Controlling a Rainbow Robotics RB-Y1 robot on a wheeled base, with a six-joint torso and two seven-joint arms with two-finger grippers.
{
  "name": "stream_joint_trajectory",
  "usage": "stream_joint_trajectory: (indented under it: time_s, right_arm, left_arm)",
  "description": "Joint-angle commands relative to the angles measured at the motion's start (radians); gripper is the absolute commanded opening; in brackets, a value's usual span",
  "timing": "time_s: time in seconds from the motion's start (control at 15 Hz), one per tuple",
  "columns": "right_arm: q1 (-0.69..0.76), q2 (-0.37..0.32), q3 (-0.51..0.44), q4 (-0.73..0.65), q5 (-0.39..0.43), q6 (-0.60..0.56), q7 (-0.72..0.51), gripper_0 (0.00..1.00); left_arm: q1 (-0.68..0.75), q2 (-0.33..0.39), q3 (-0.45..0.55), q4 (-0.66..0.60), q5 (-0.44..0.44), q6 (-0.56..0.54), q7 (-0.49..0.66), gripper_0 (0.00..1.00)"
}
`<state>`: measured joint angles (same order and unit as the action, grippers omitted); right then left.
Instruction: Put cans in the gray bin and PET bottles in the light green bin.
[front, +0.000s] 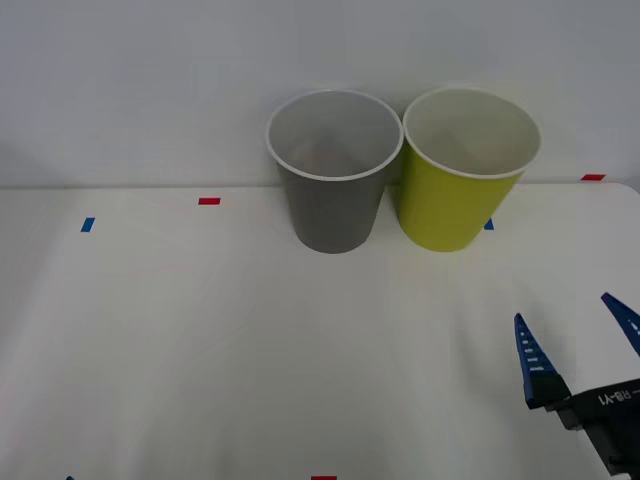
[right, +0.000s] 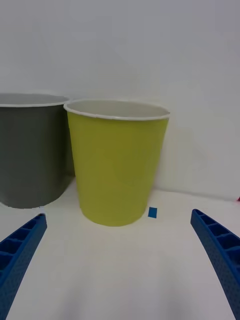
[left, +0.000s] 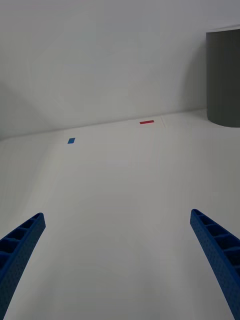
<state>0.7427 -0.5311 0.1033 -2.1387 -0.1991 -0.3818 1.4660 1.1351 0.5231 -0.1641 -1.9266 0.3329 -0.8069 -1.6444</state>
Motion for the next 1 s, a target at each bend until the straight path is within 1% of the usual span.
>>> stream_joint_trajectory:
  time_s: [0.07, 0.13, 0.4, 0.73, 1.0]
  right_arm:
    - [0.063, -0.029, 0.03, 0.043, 0.007, -0.055, -0.098, 0.99]
    - [0.08, -0.03, 0.035, 0.06, 0.02, -0.078, -0.121, 0.99]
    - [0.156, -0.033, 0.072, 0.125, 0.055, -0.154, -0.134, 0.99]
    - [0.25, -0.035, 0.101, 0.125, 0.099, -0.192, -0.154, 0.99]
    - [0.273, -0.038, 0.138, 0.158, 0.11, -0.198, -0.17, 0.99]
  left_arm:
    - [0.0, 0.0, 0.0, 0.0, 0.0, 0.0, 0.0, 1.0]
    - [0.0, 0.0, 0.0, 0.0, 0.0, 0.0, 0.0, 1.0]
    - [0.0, 0.0, 0.0, 0.0, 0.0, 0.0, 0.0, 1.0]
    - [0.0, 0.0, 0.0, 0.0, 0.0, 0.0, 0.0, 1.0]
    - [0.0, 0.0, 0.0, 0.0, 0.0, 0.0, 0.0, 1.0]
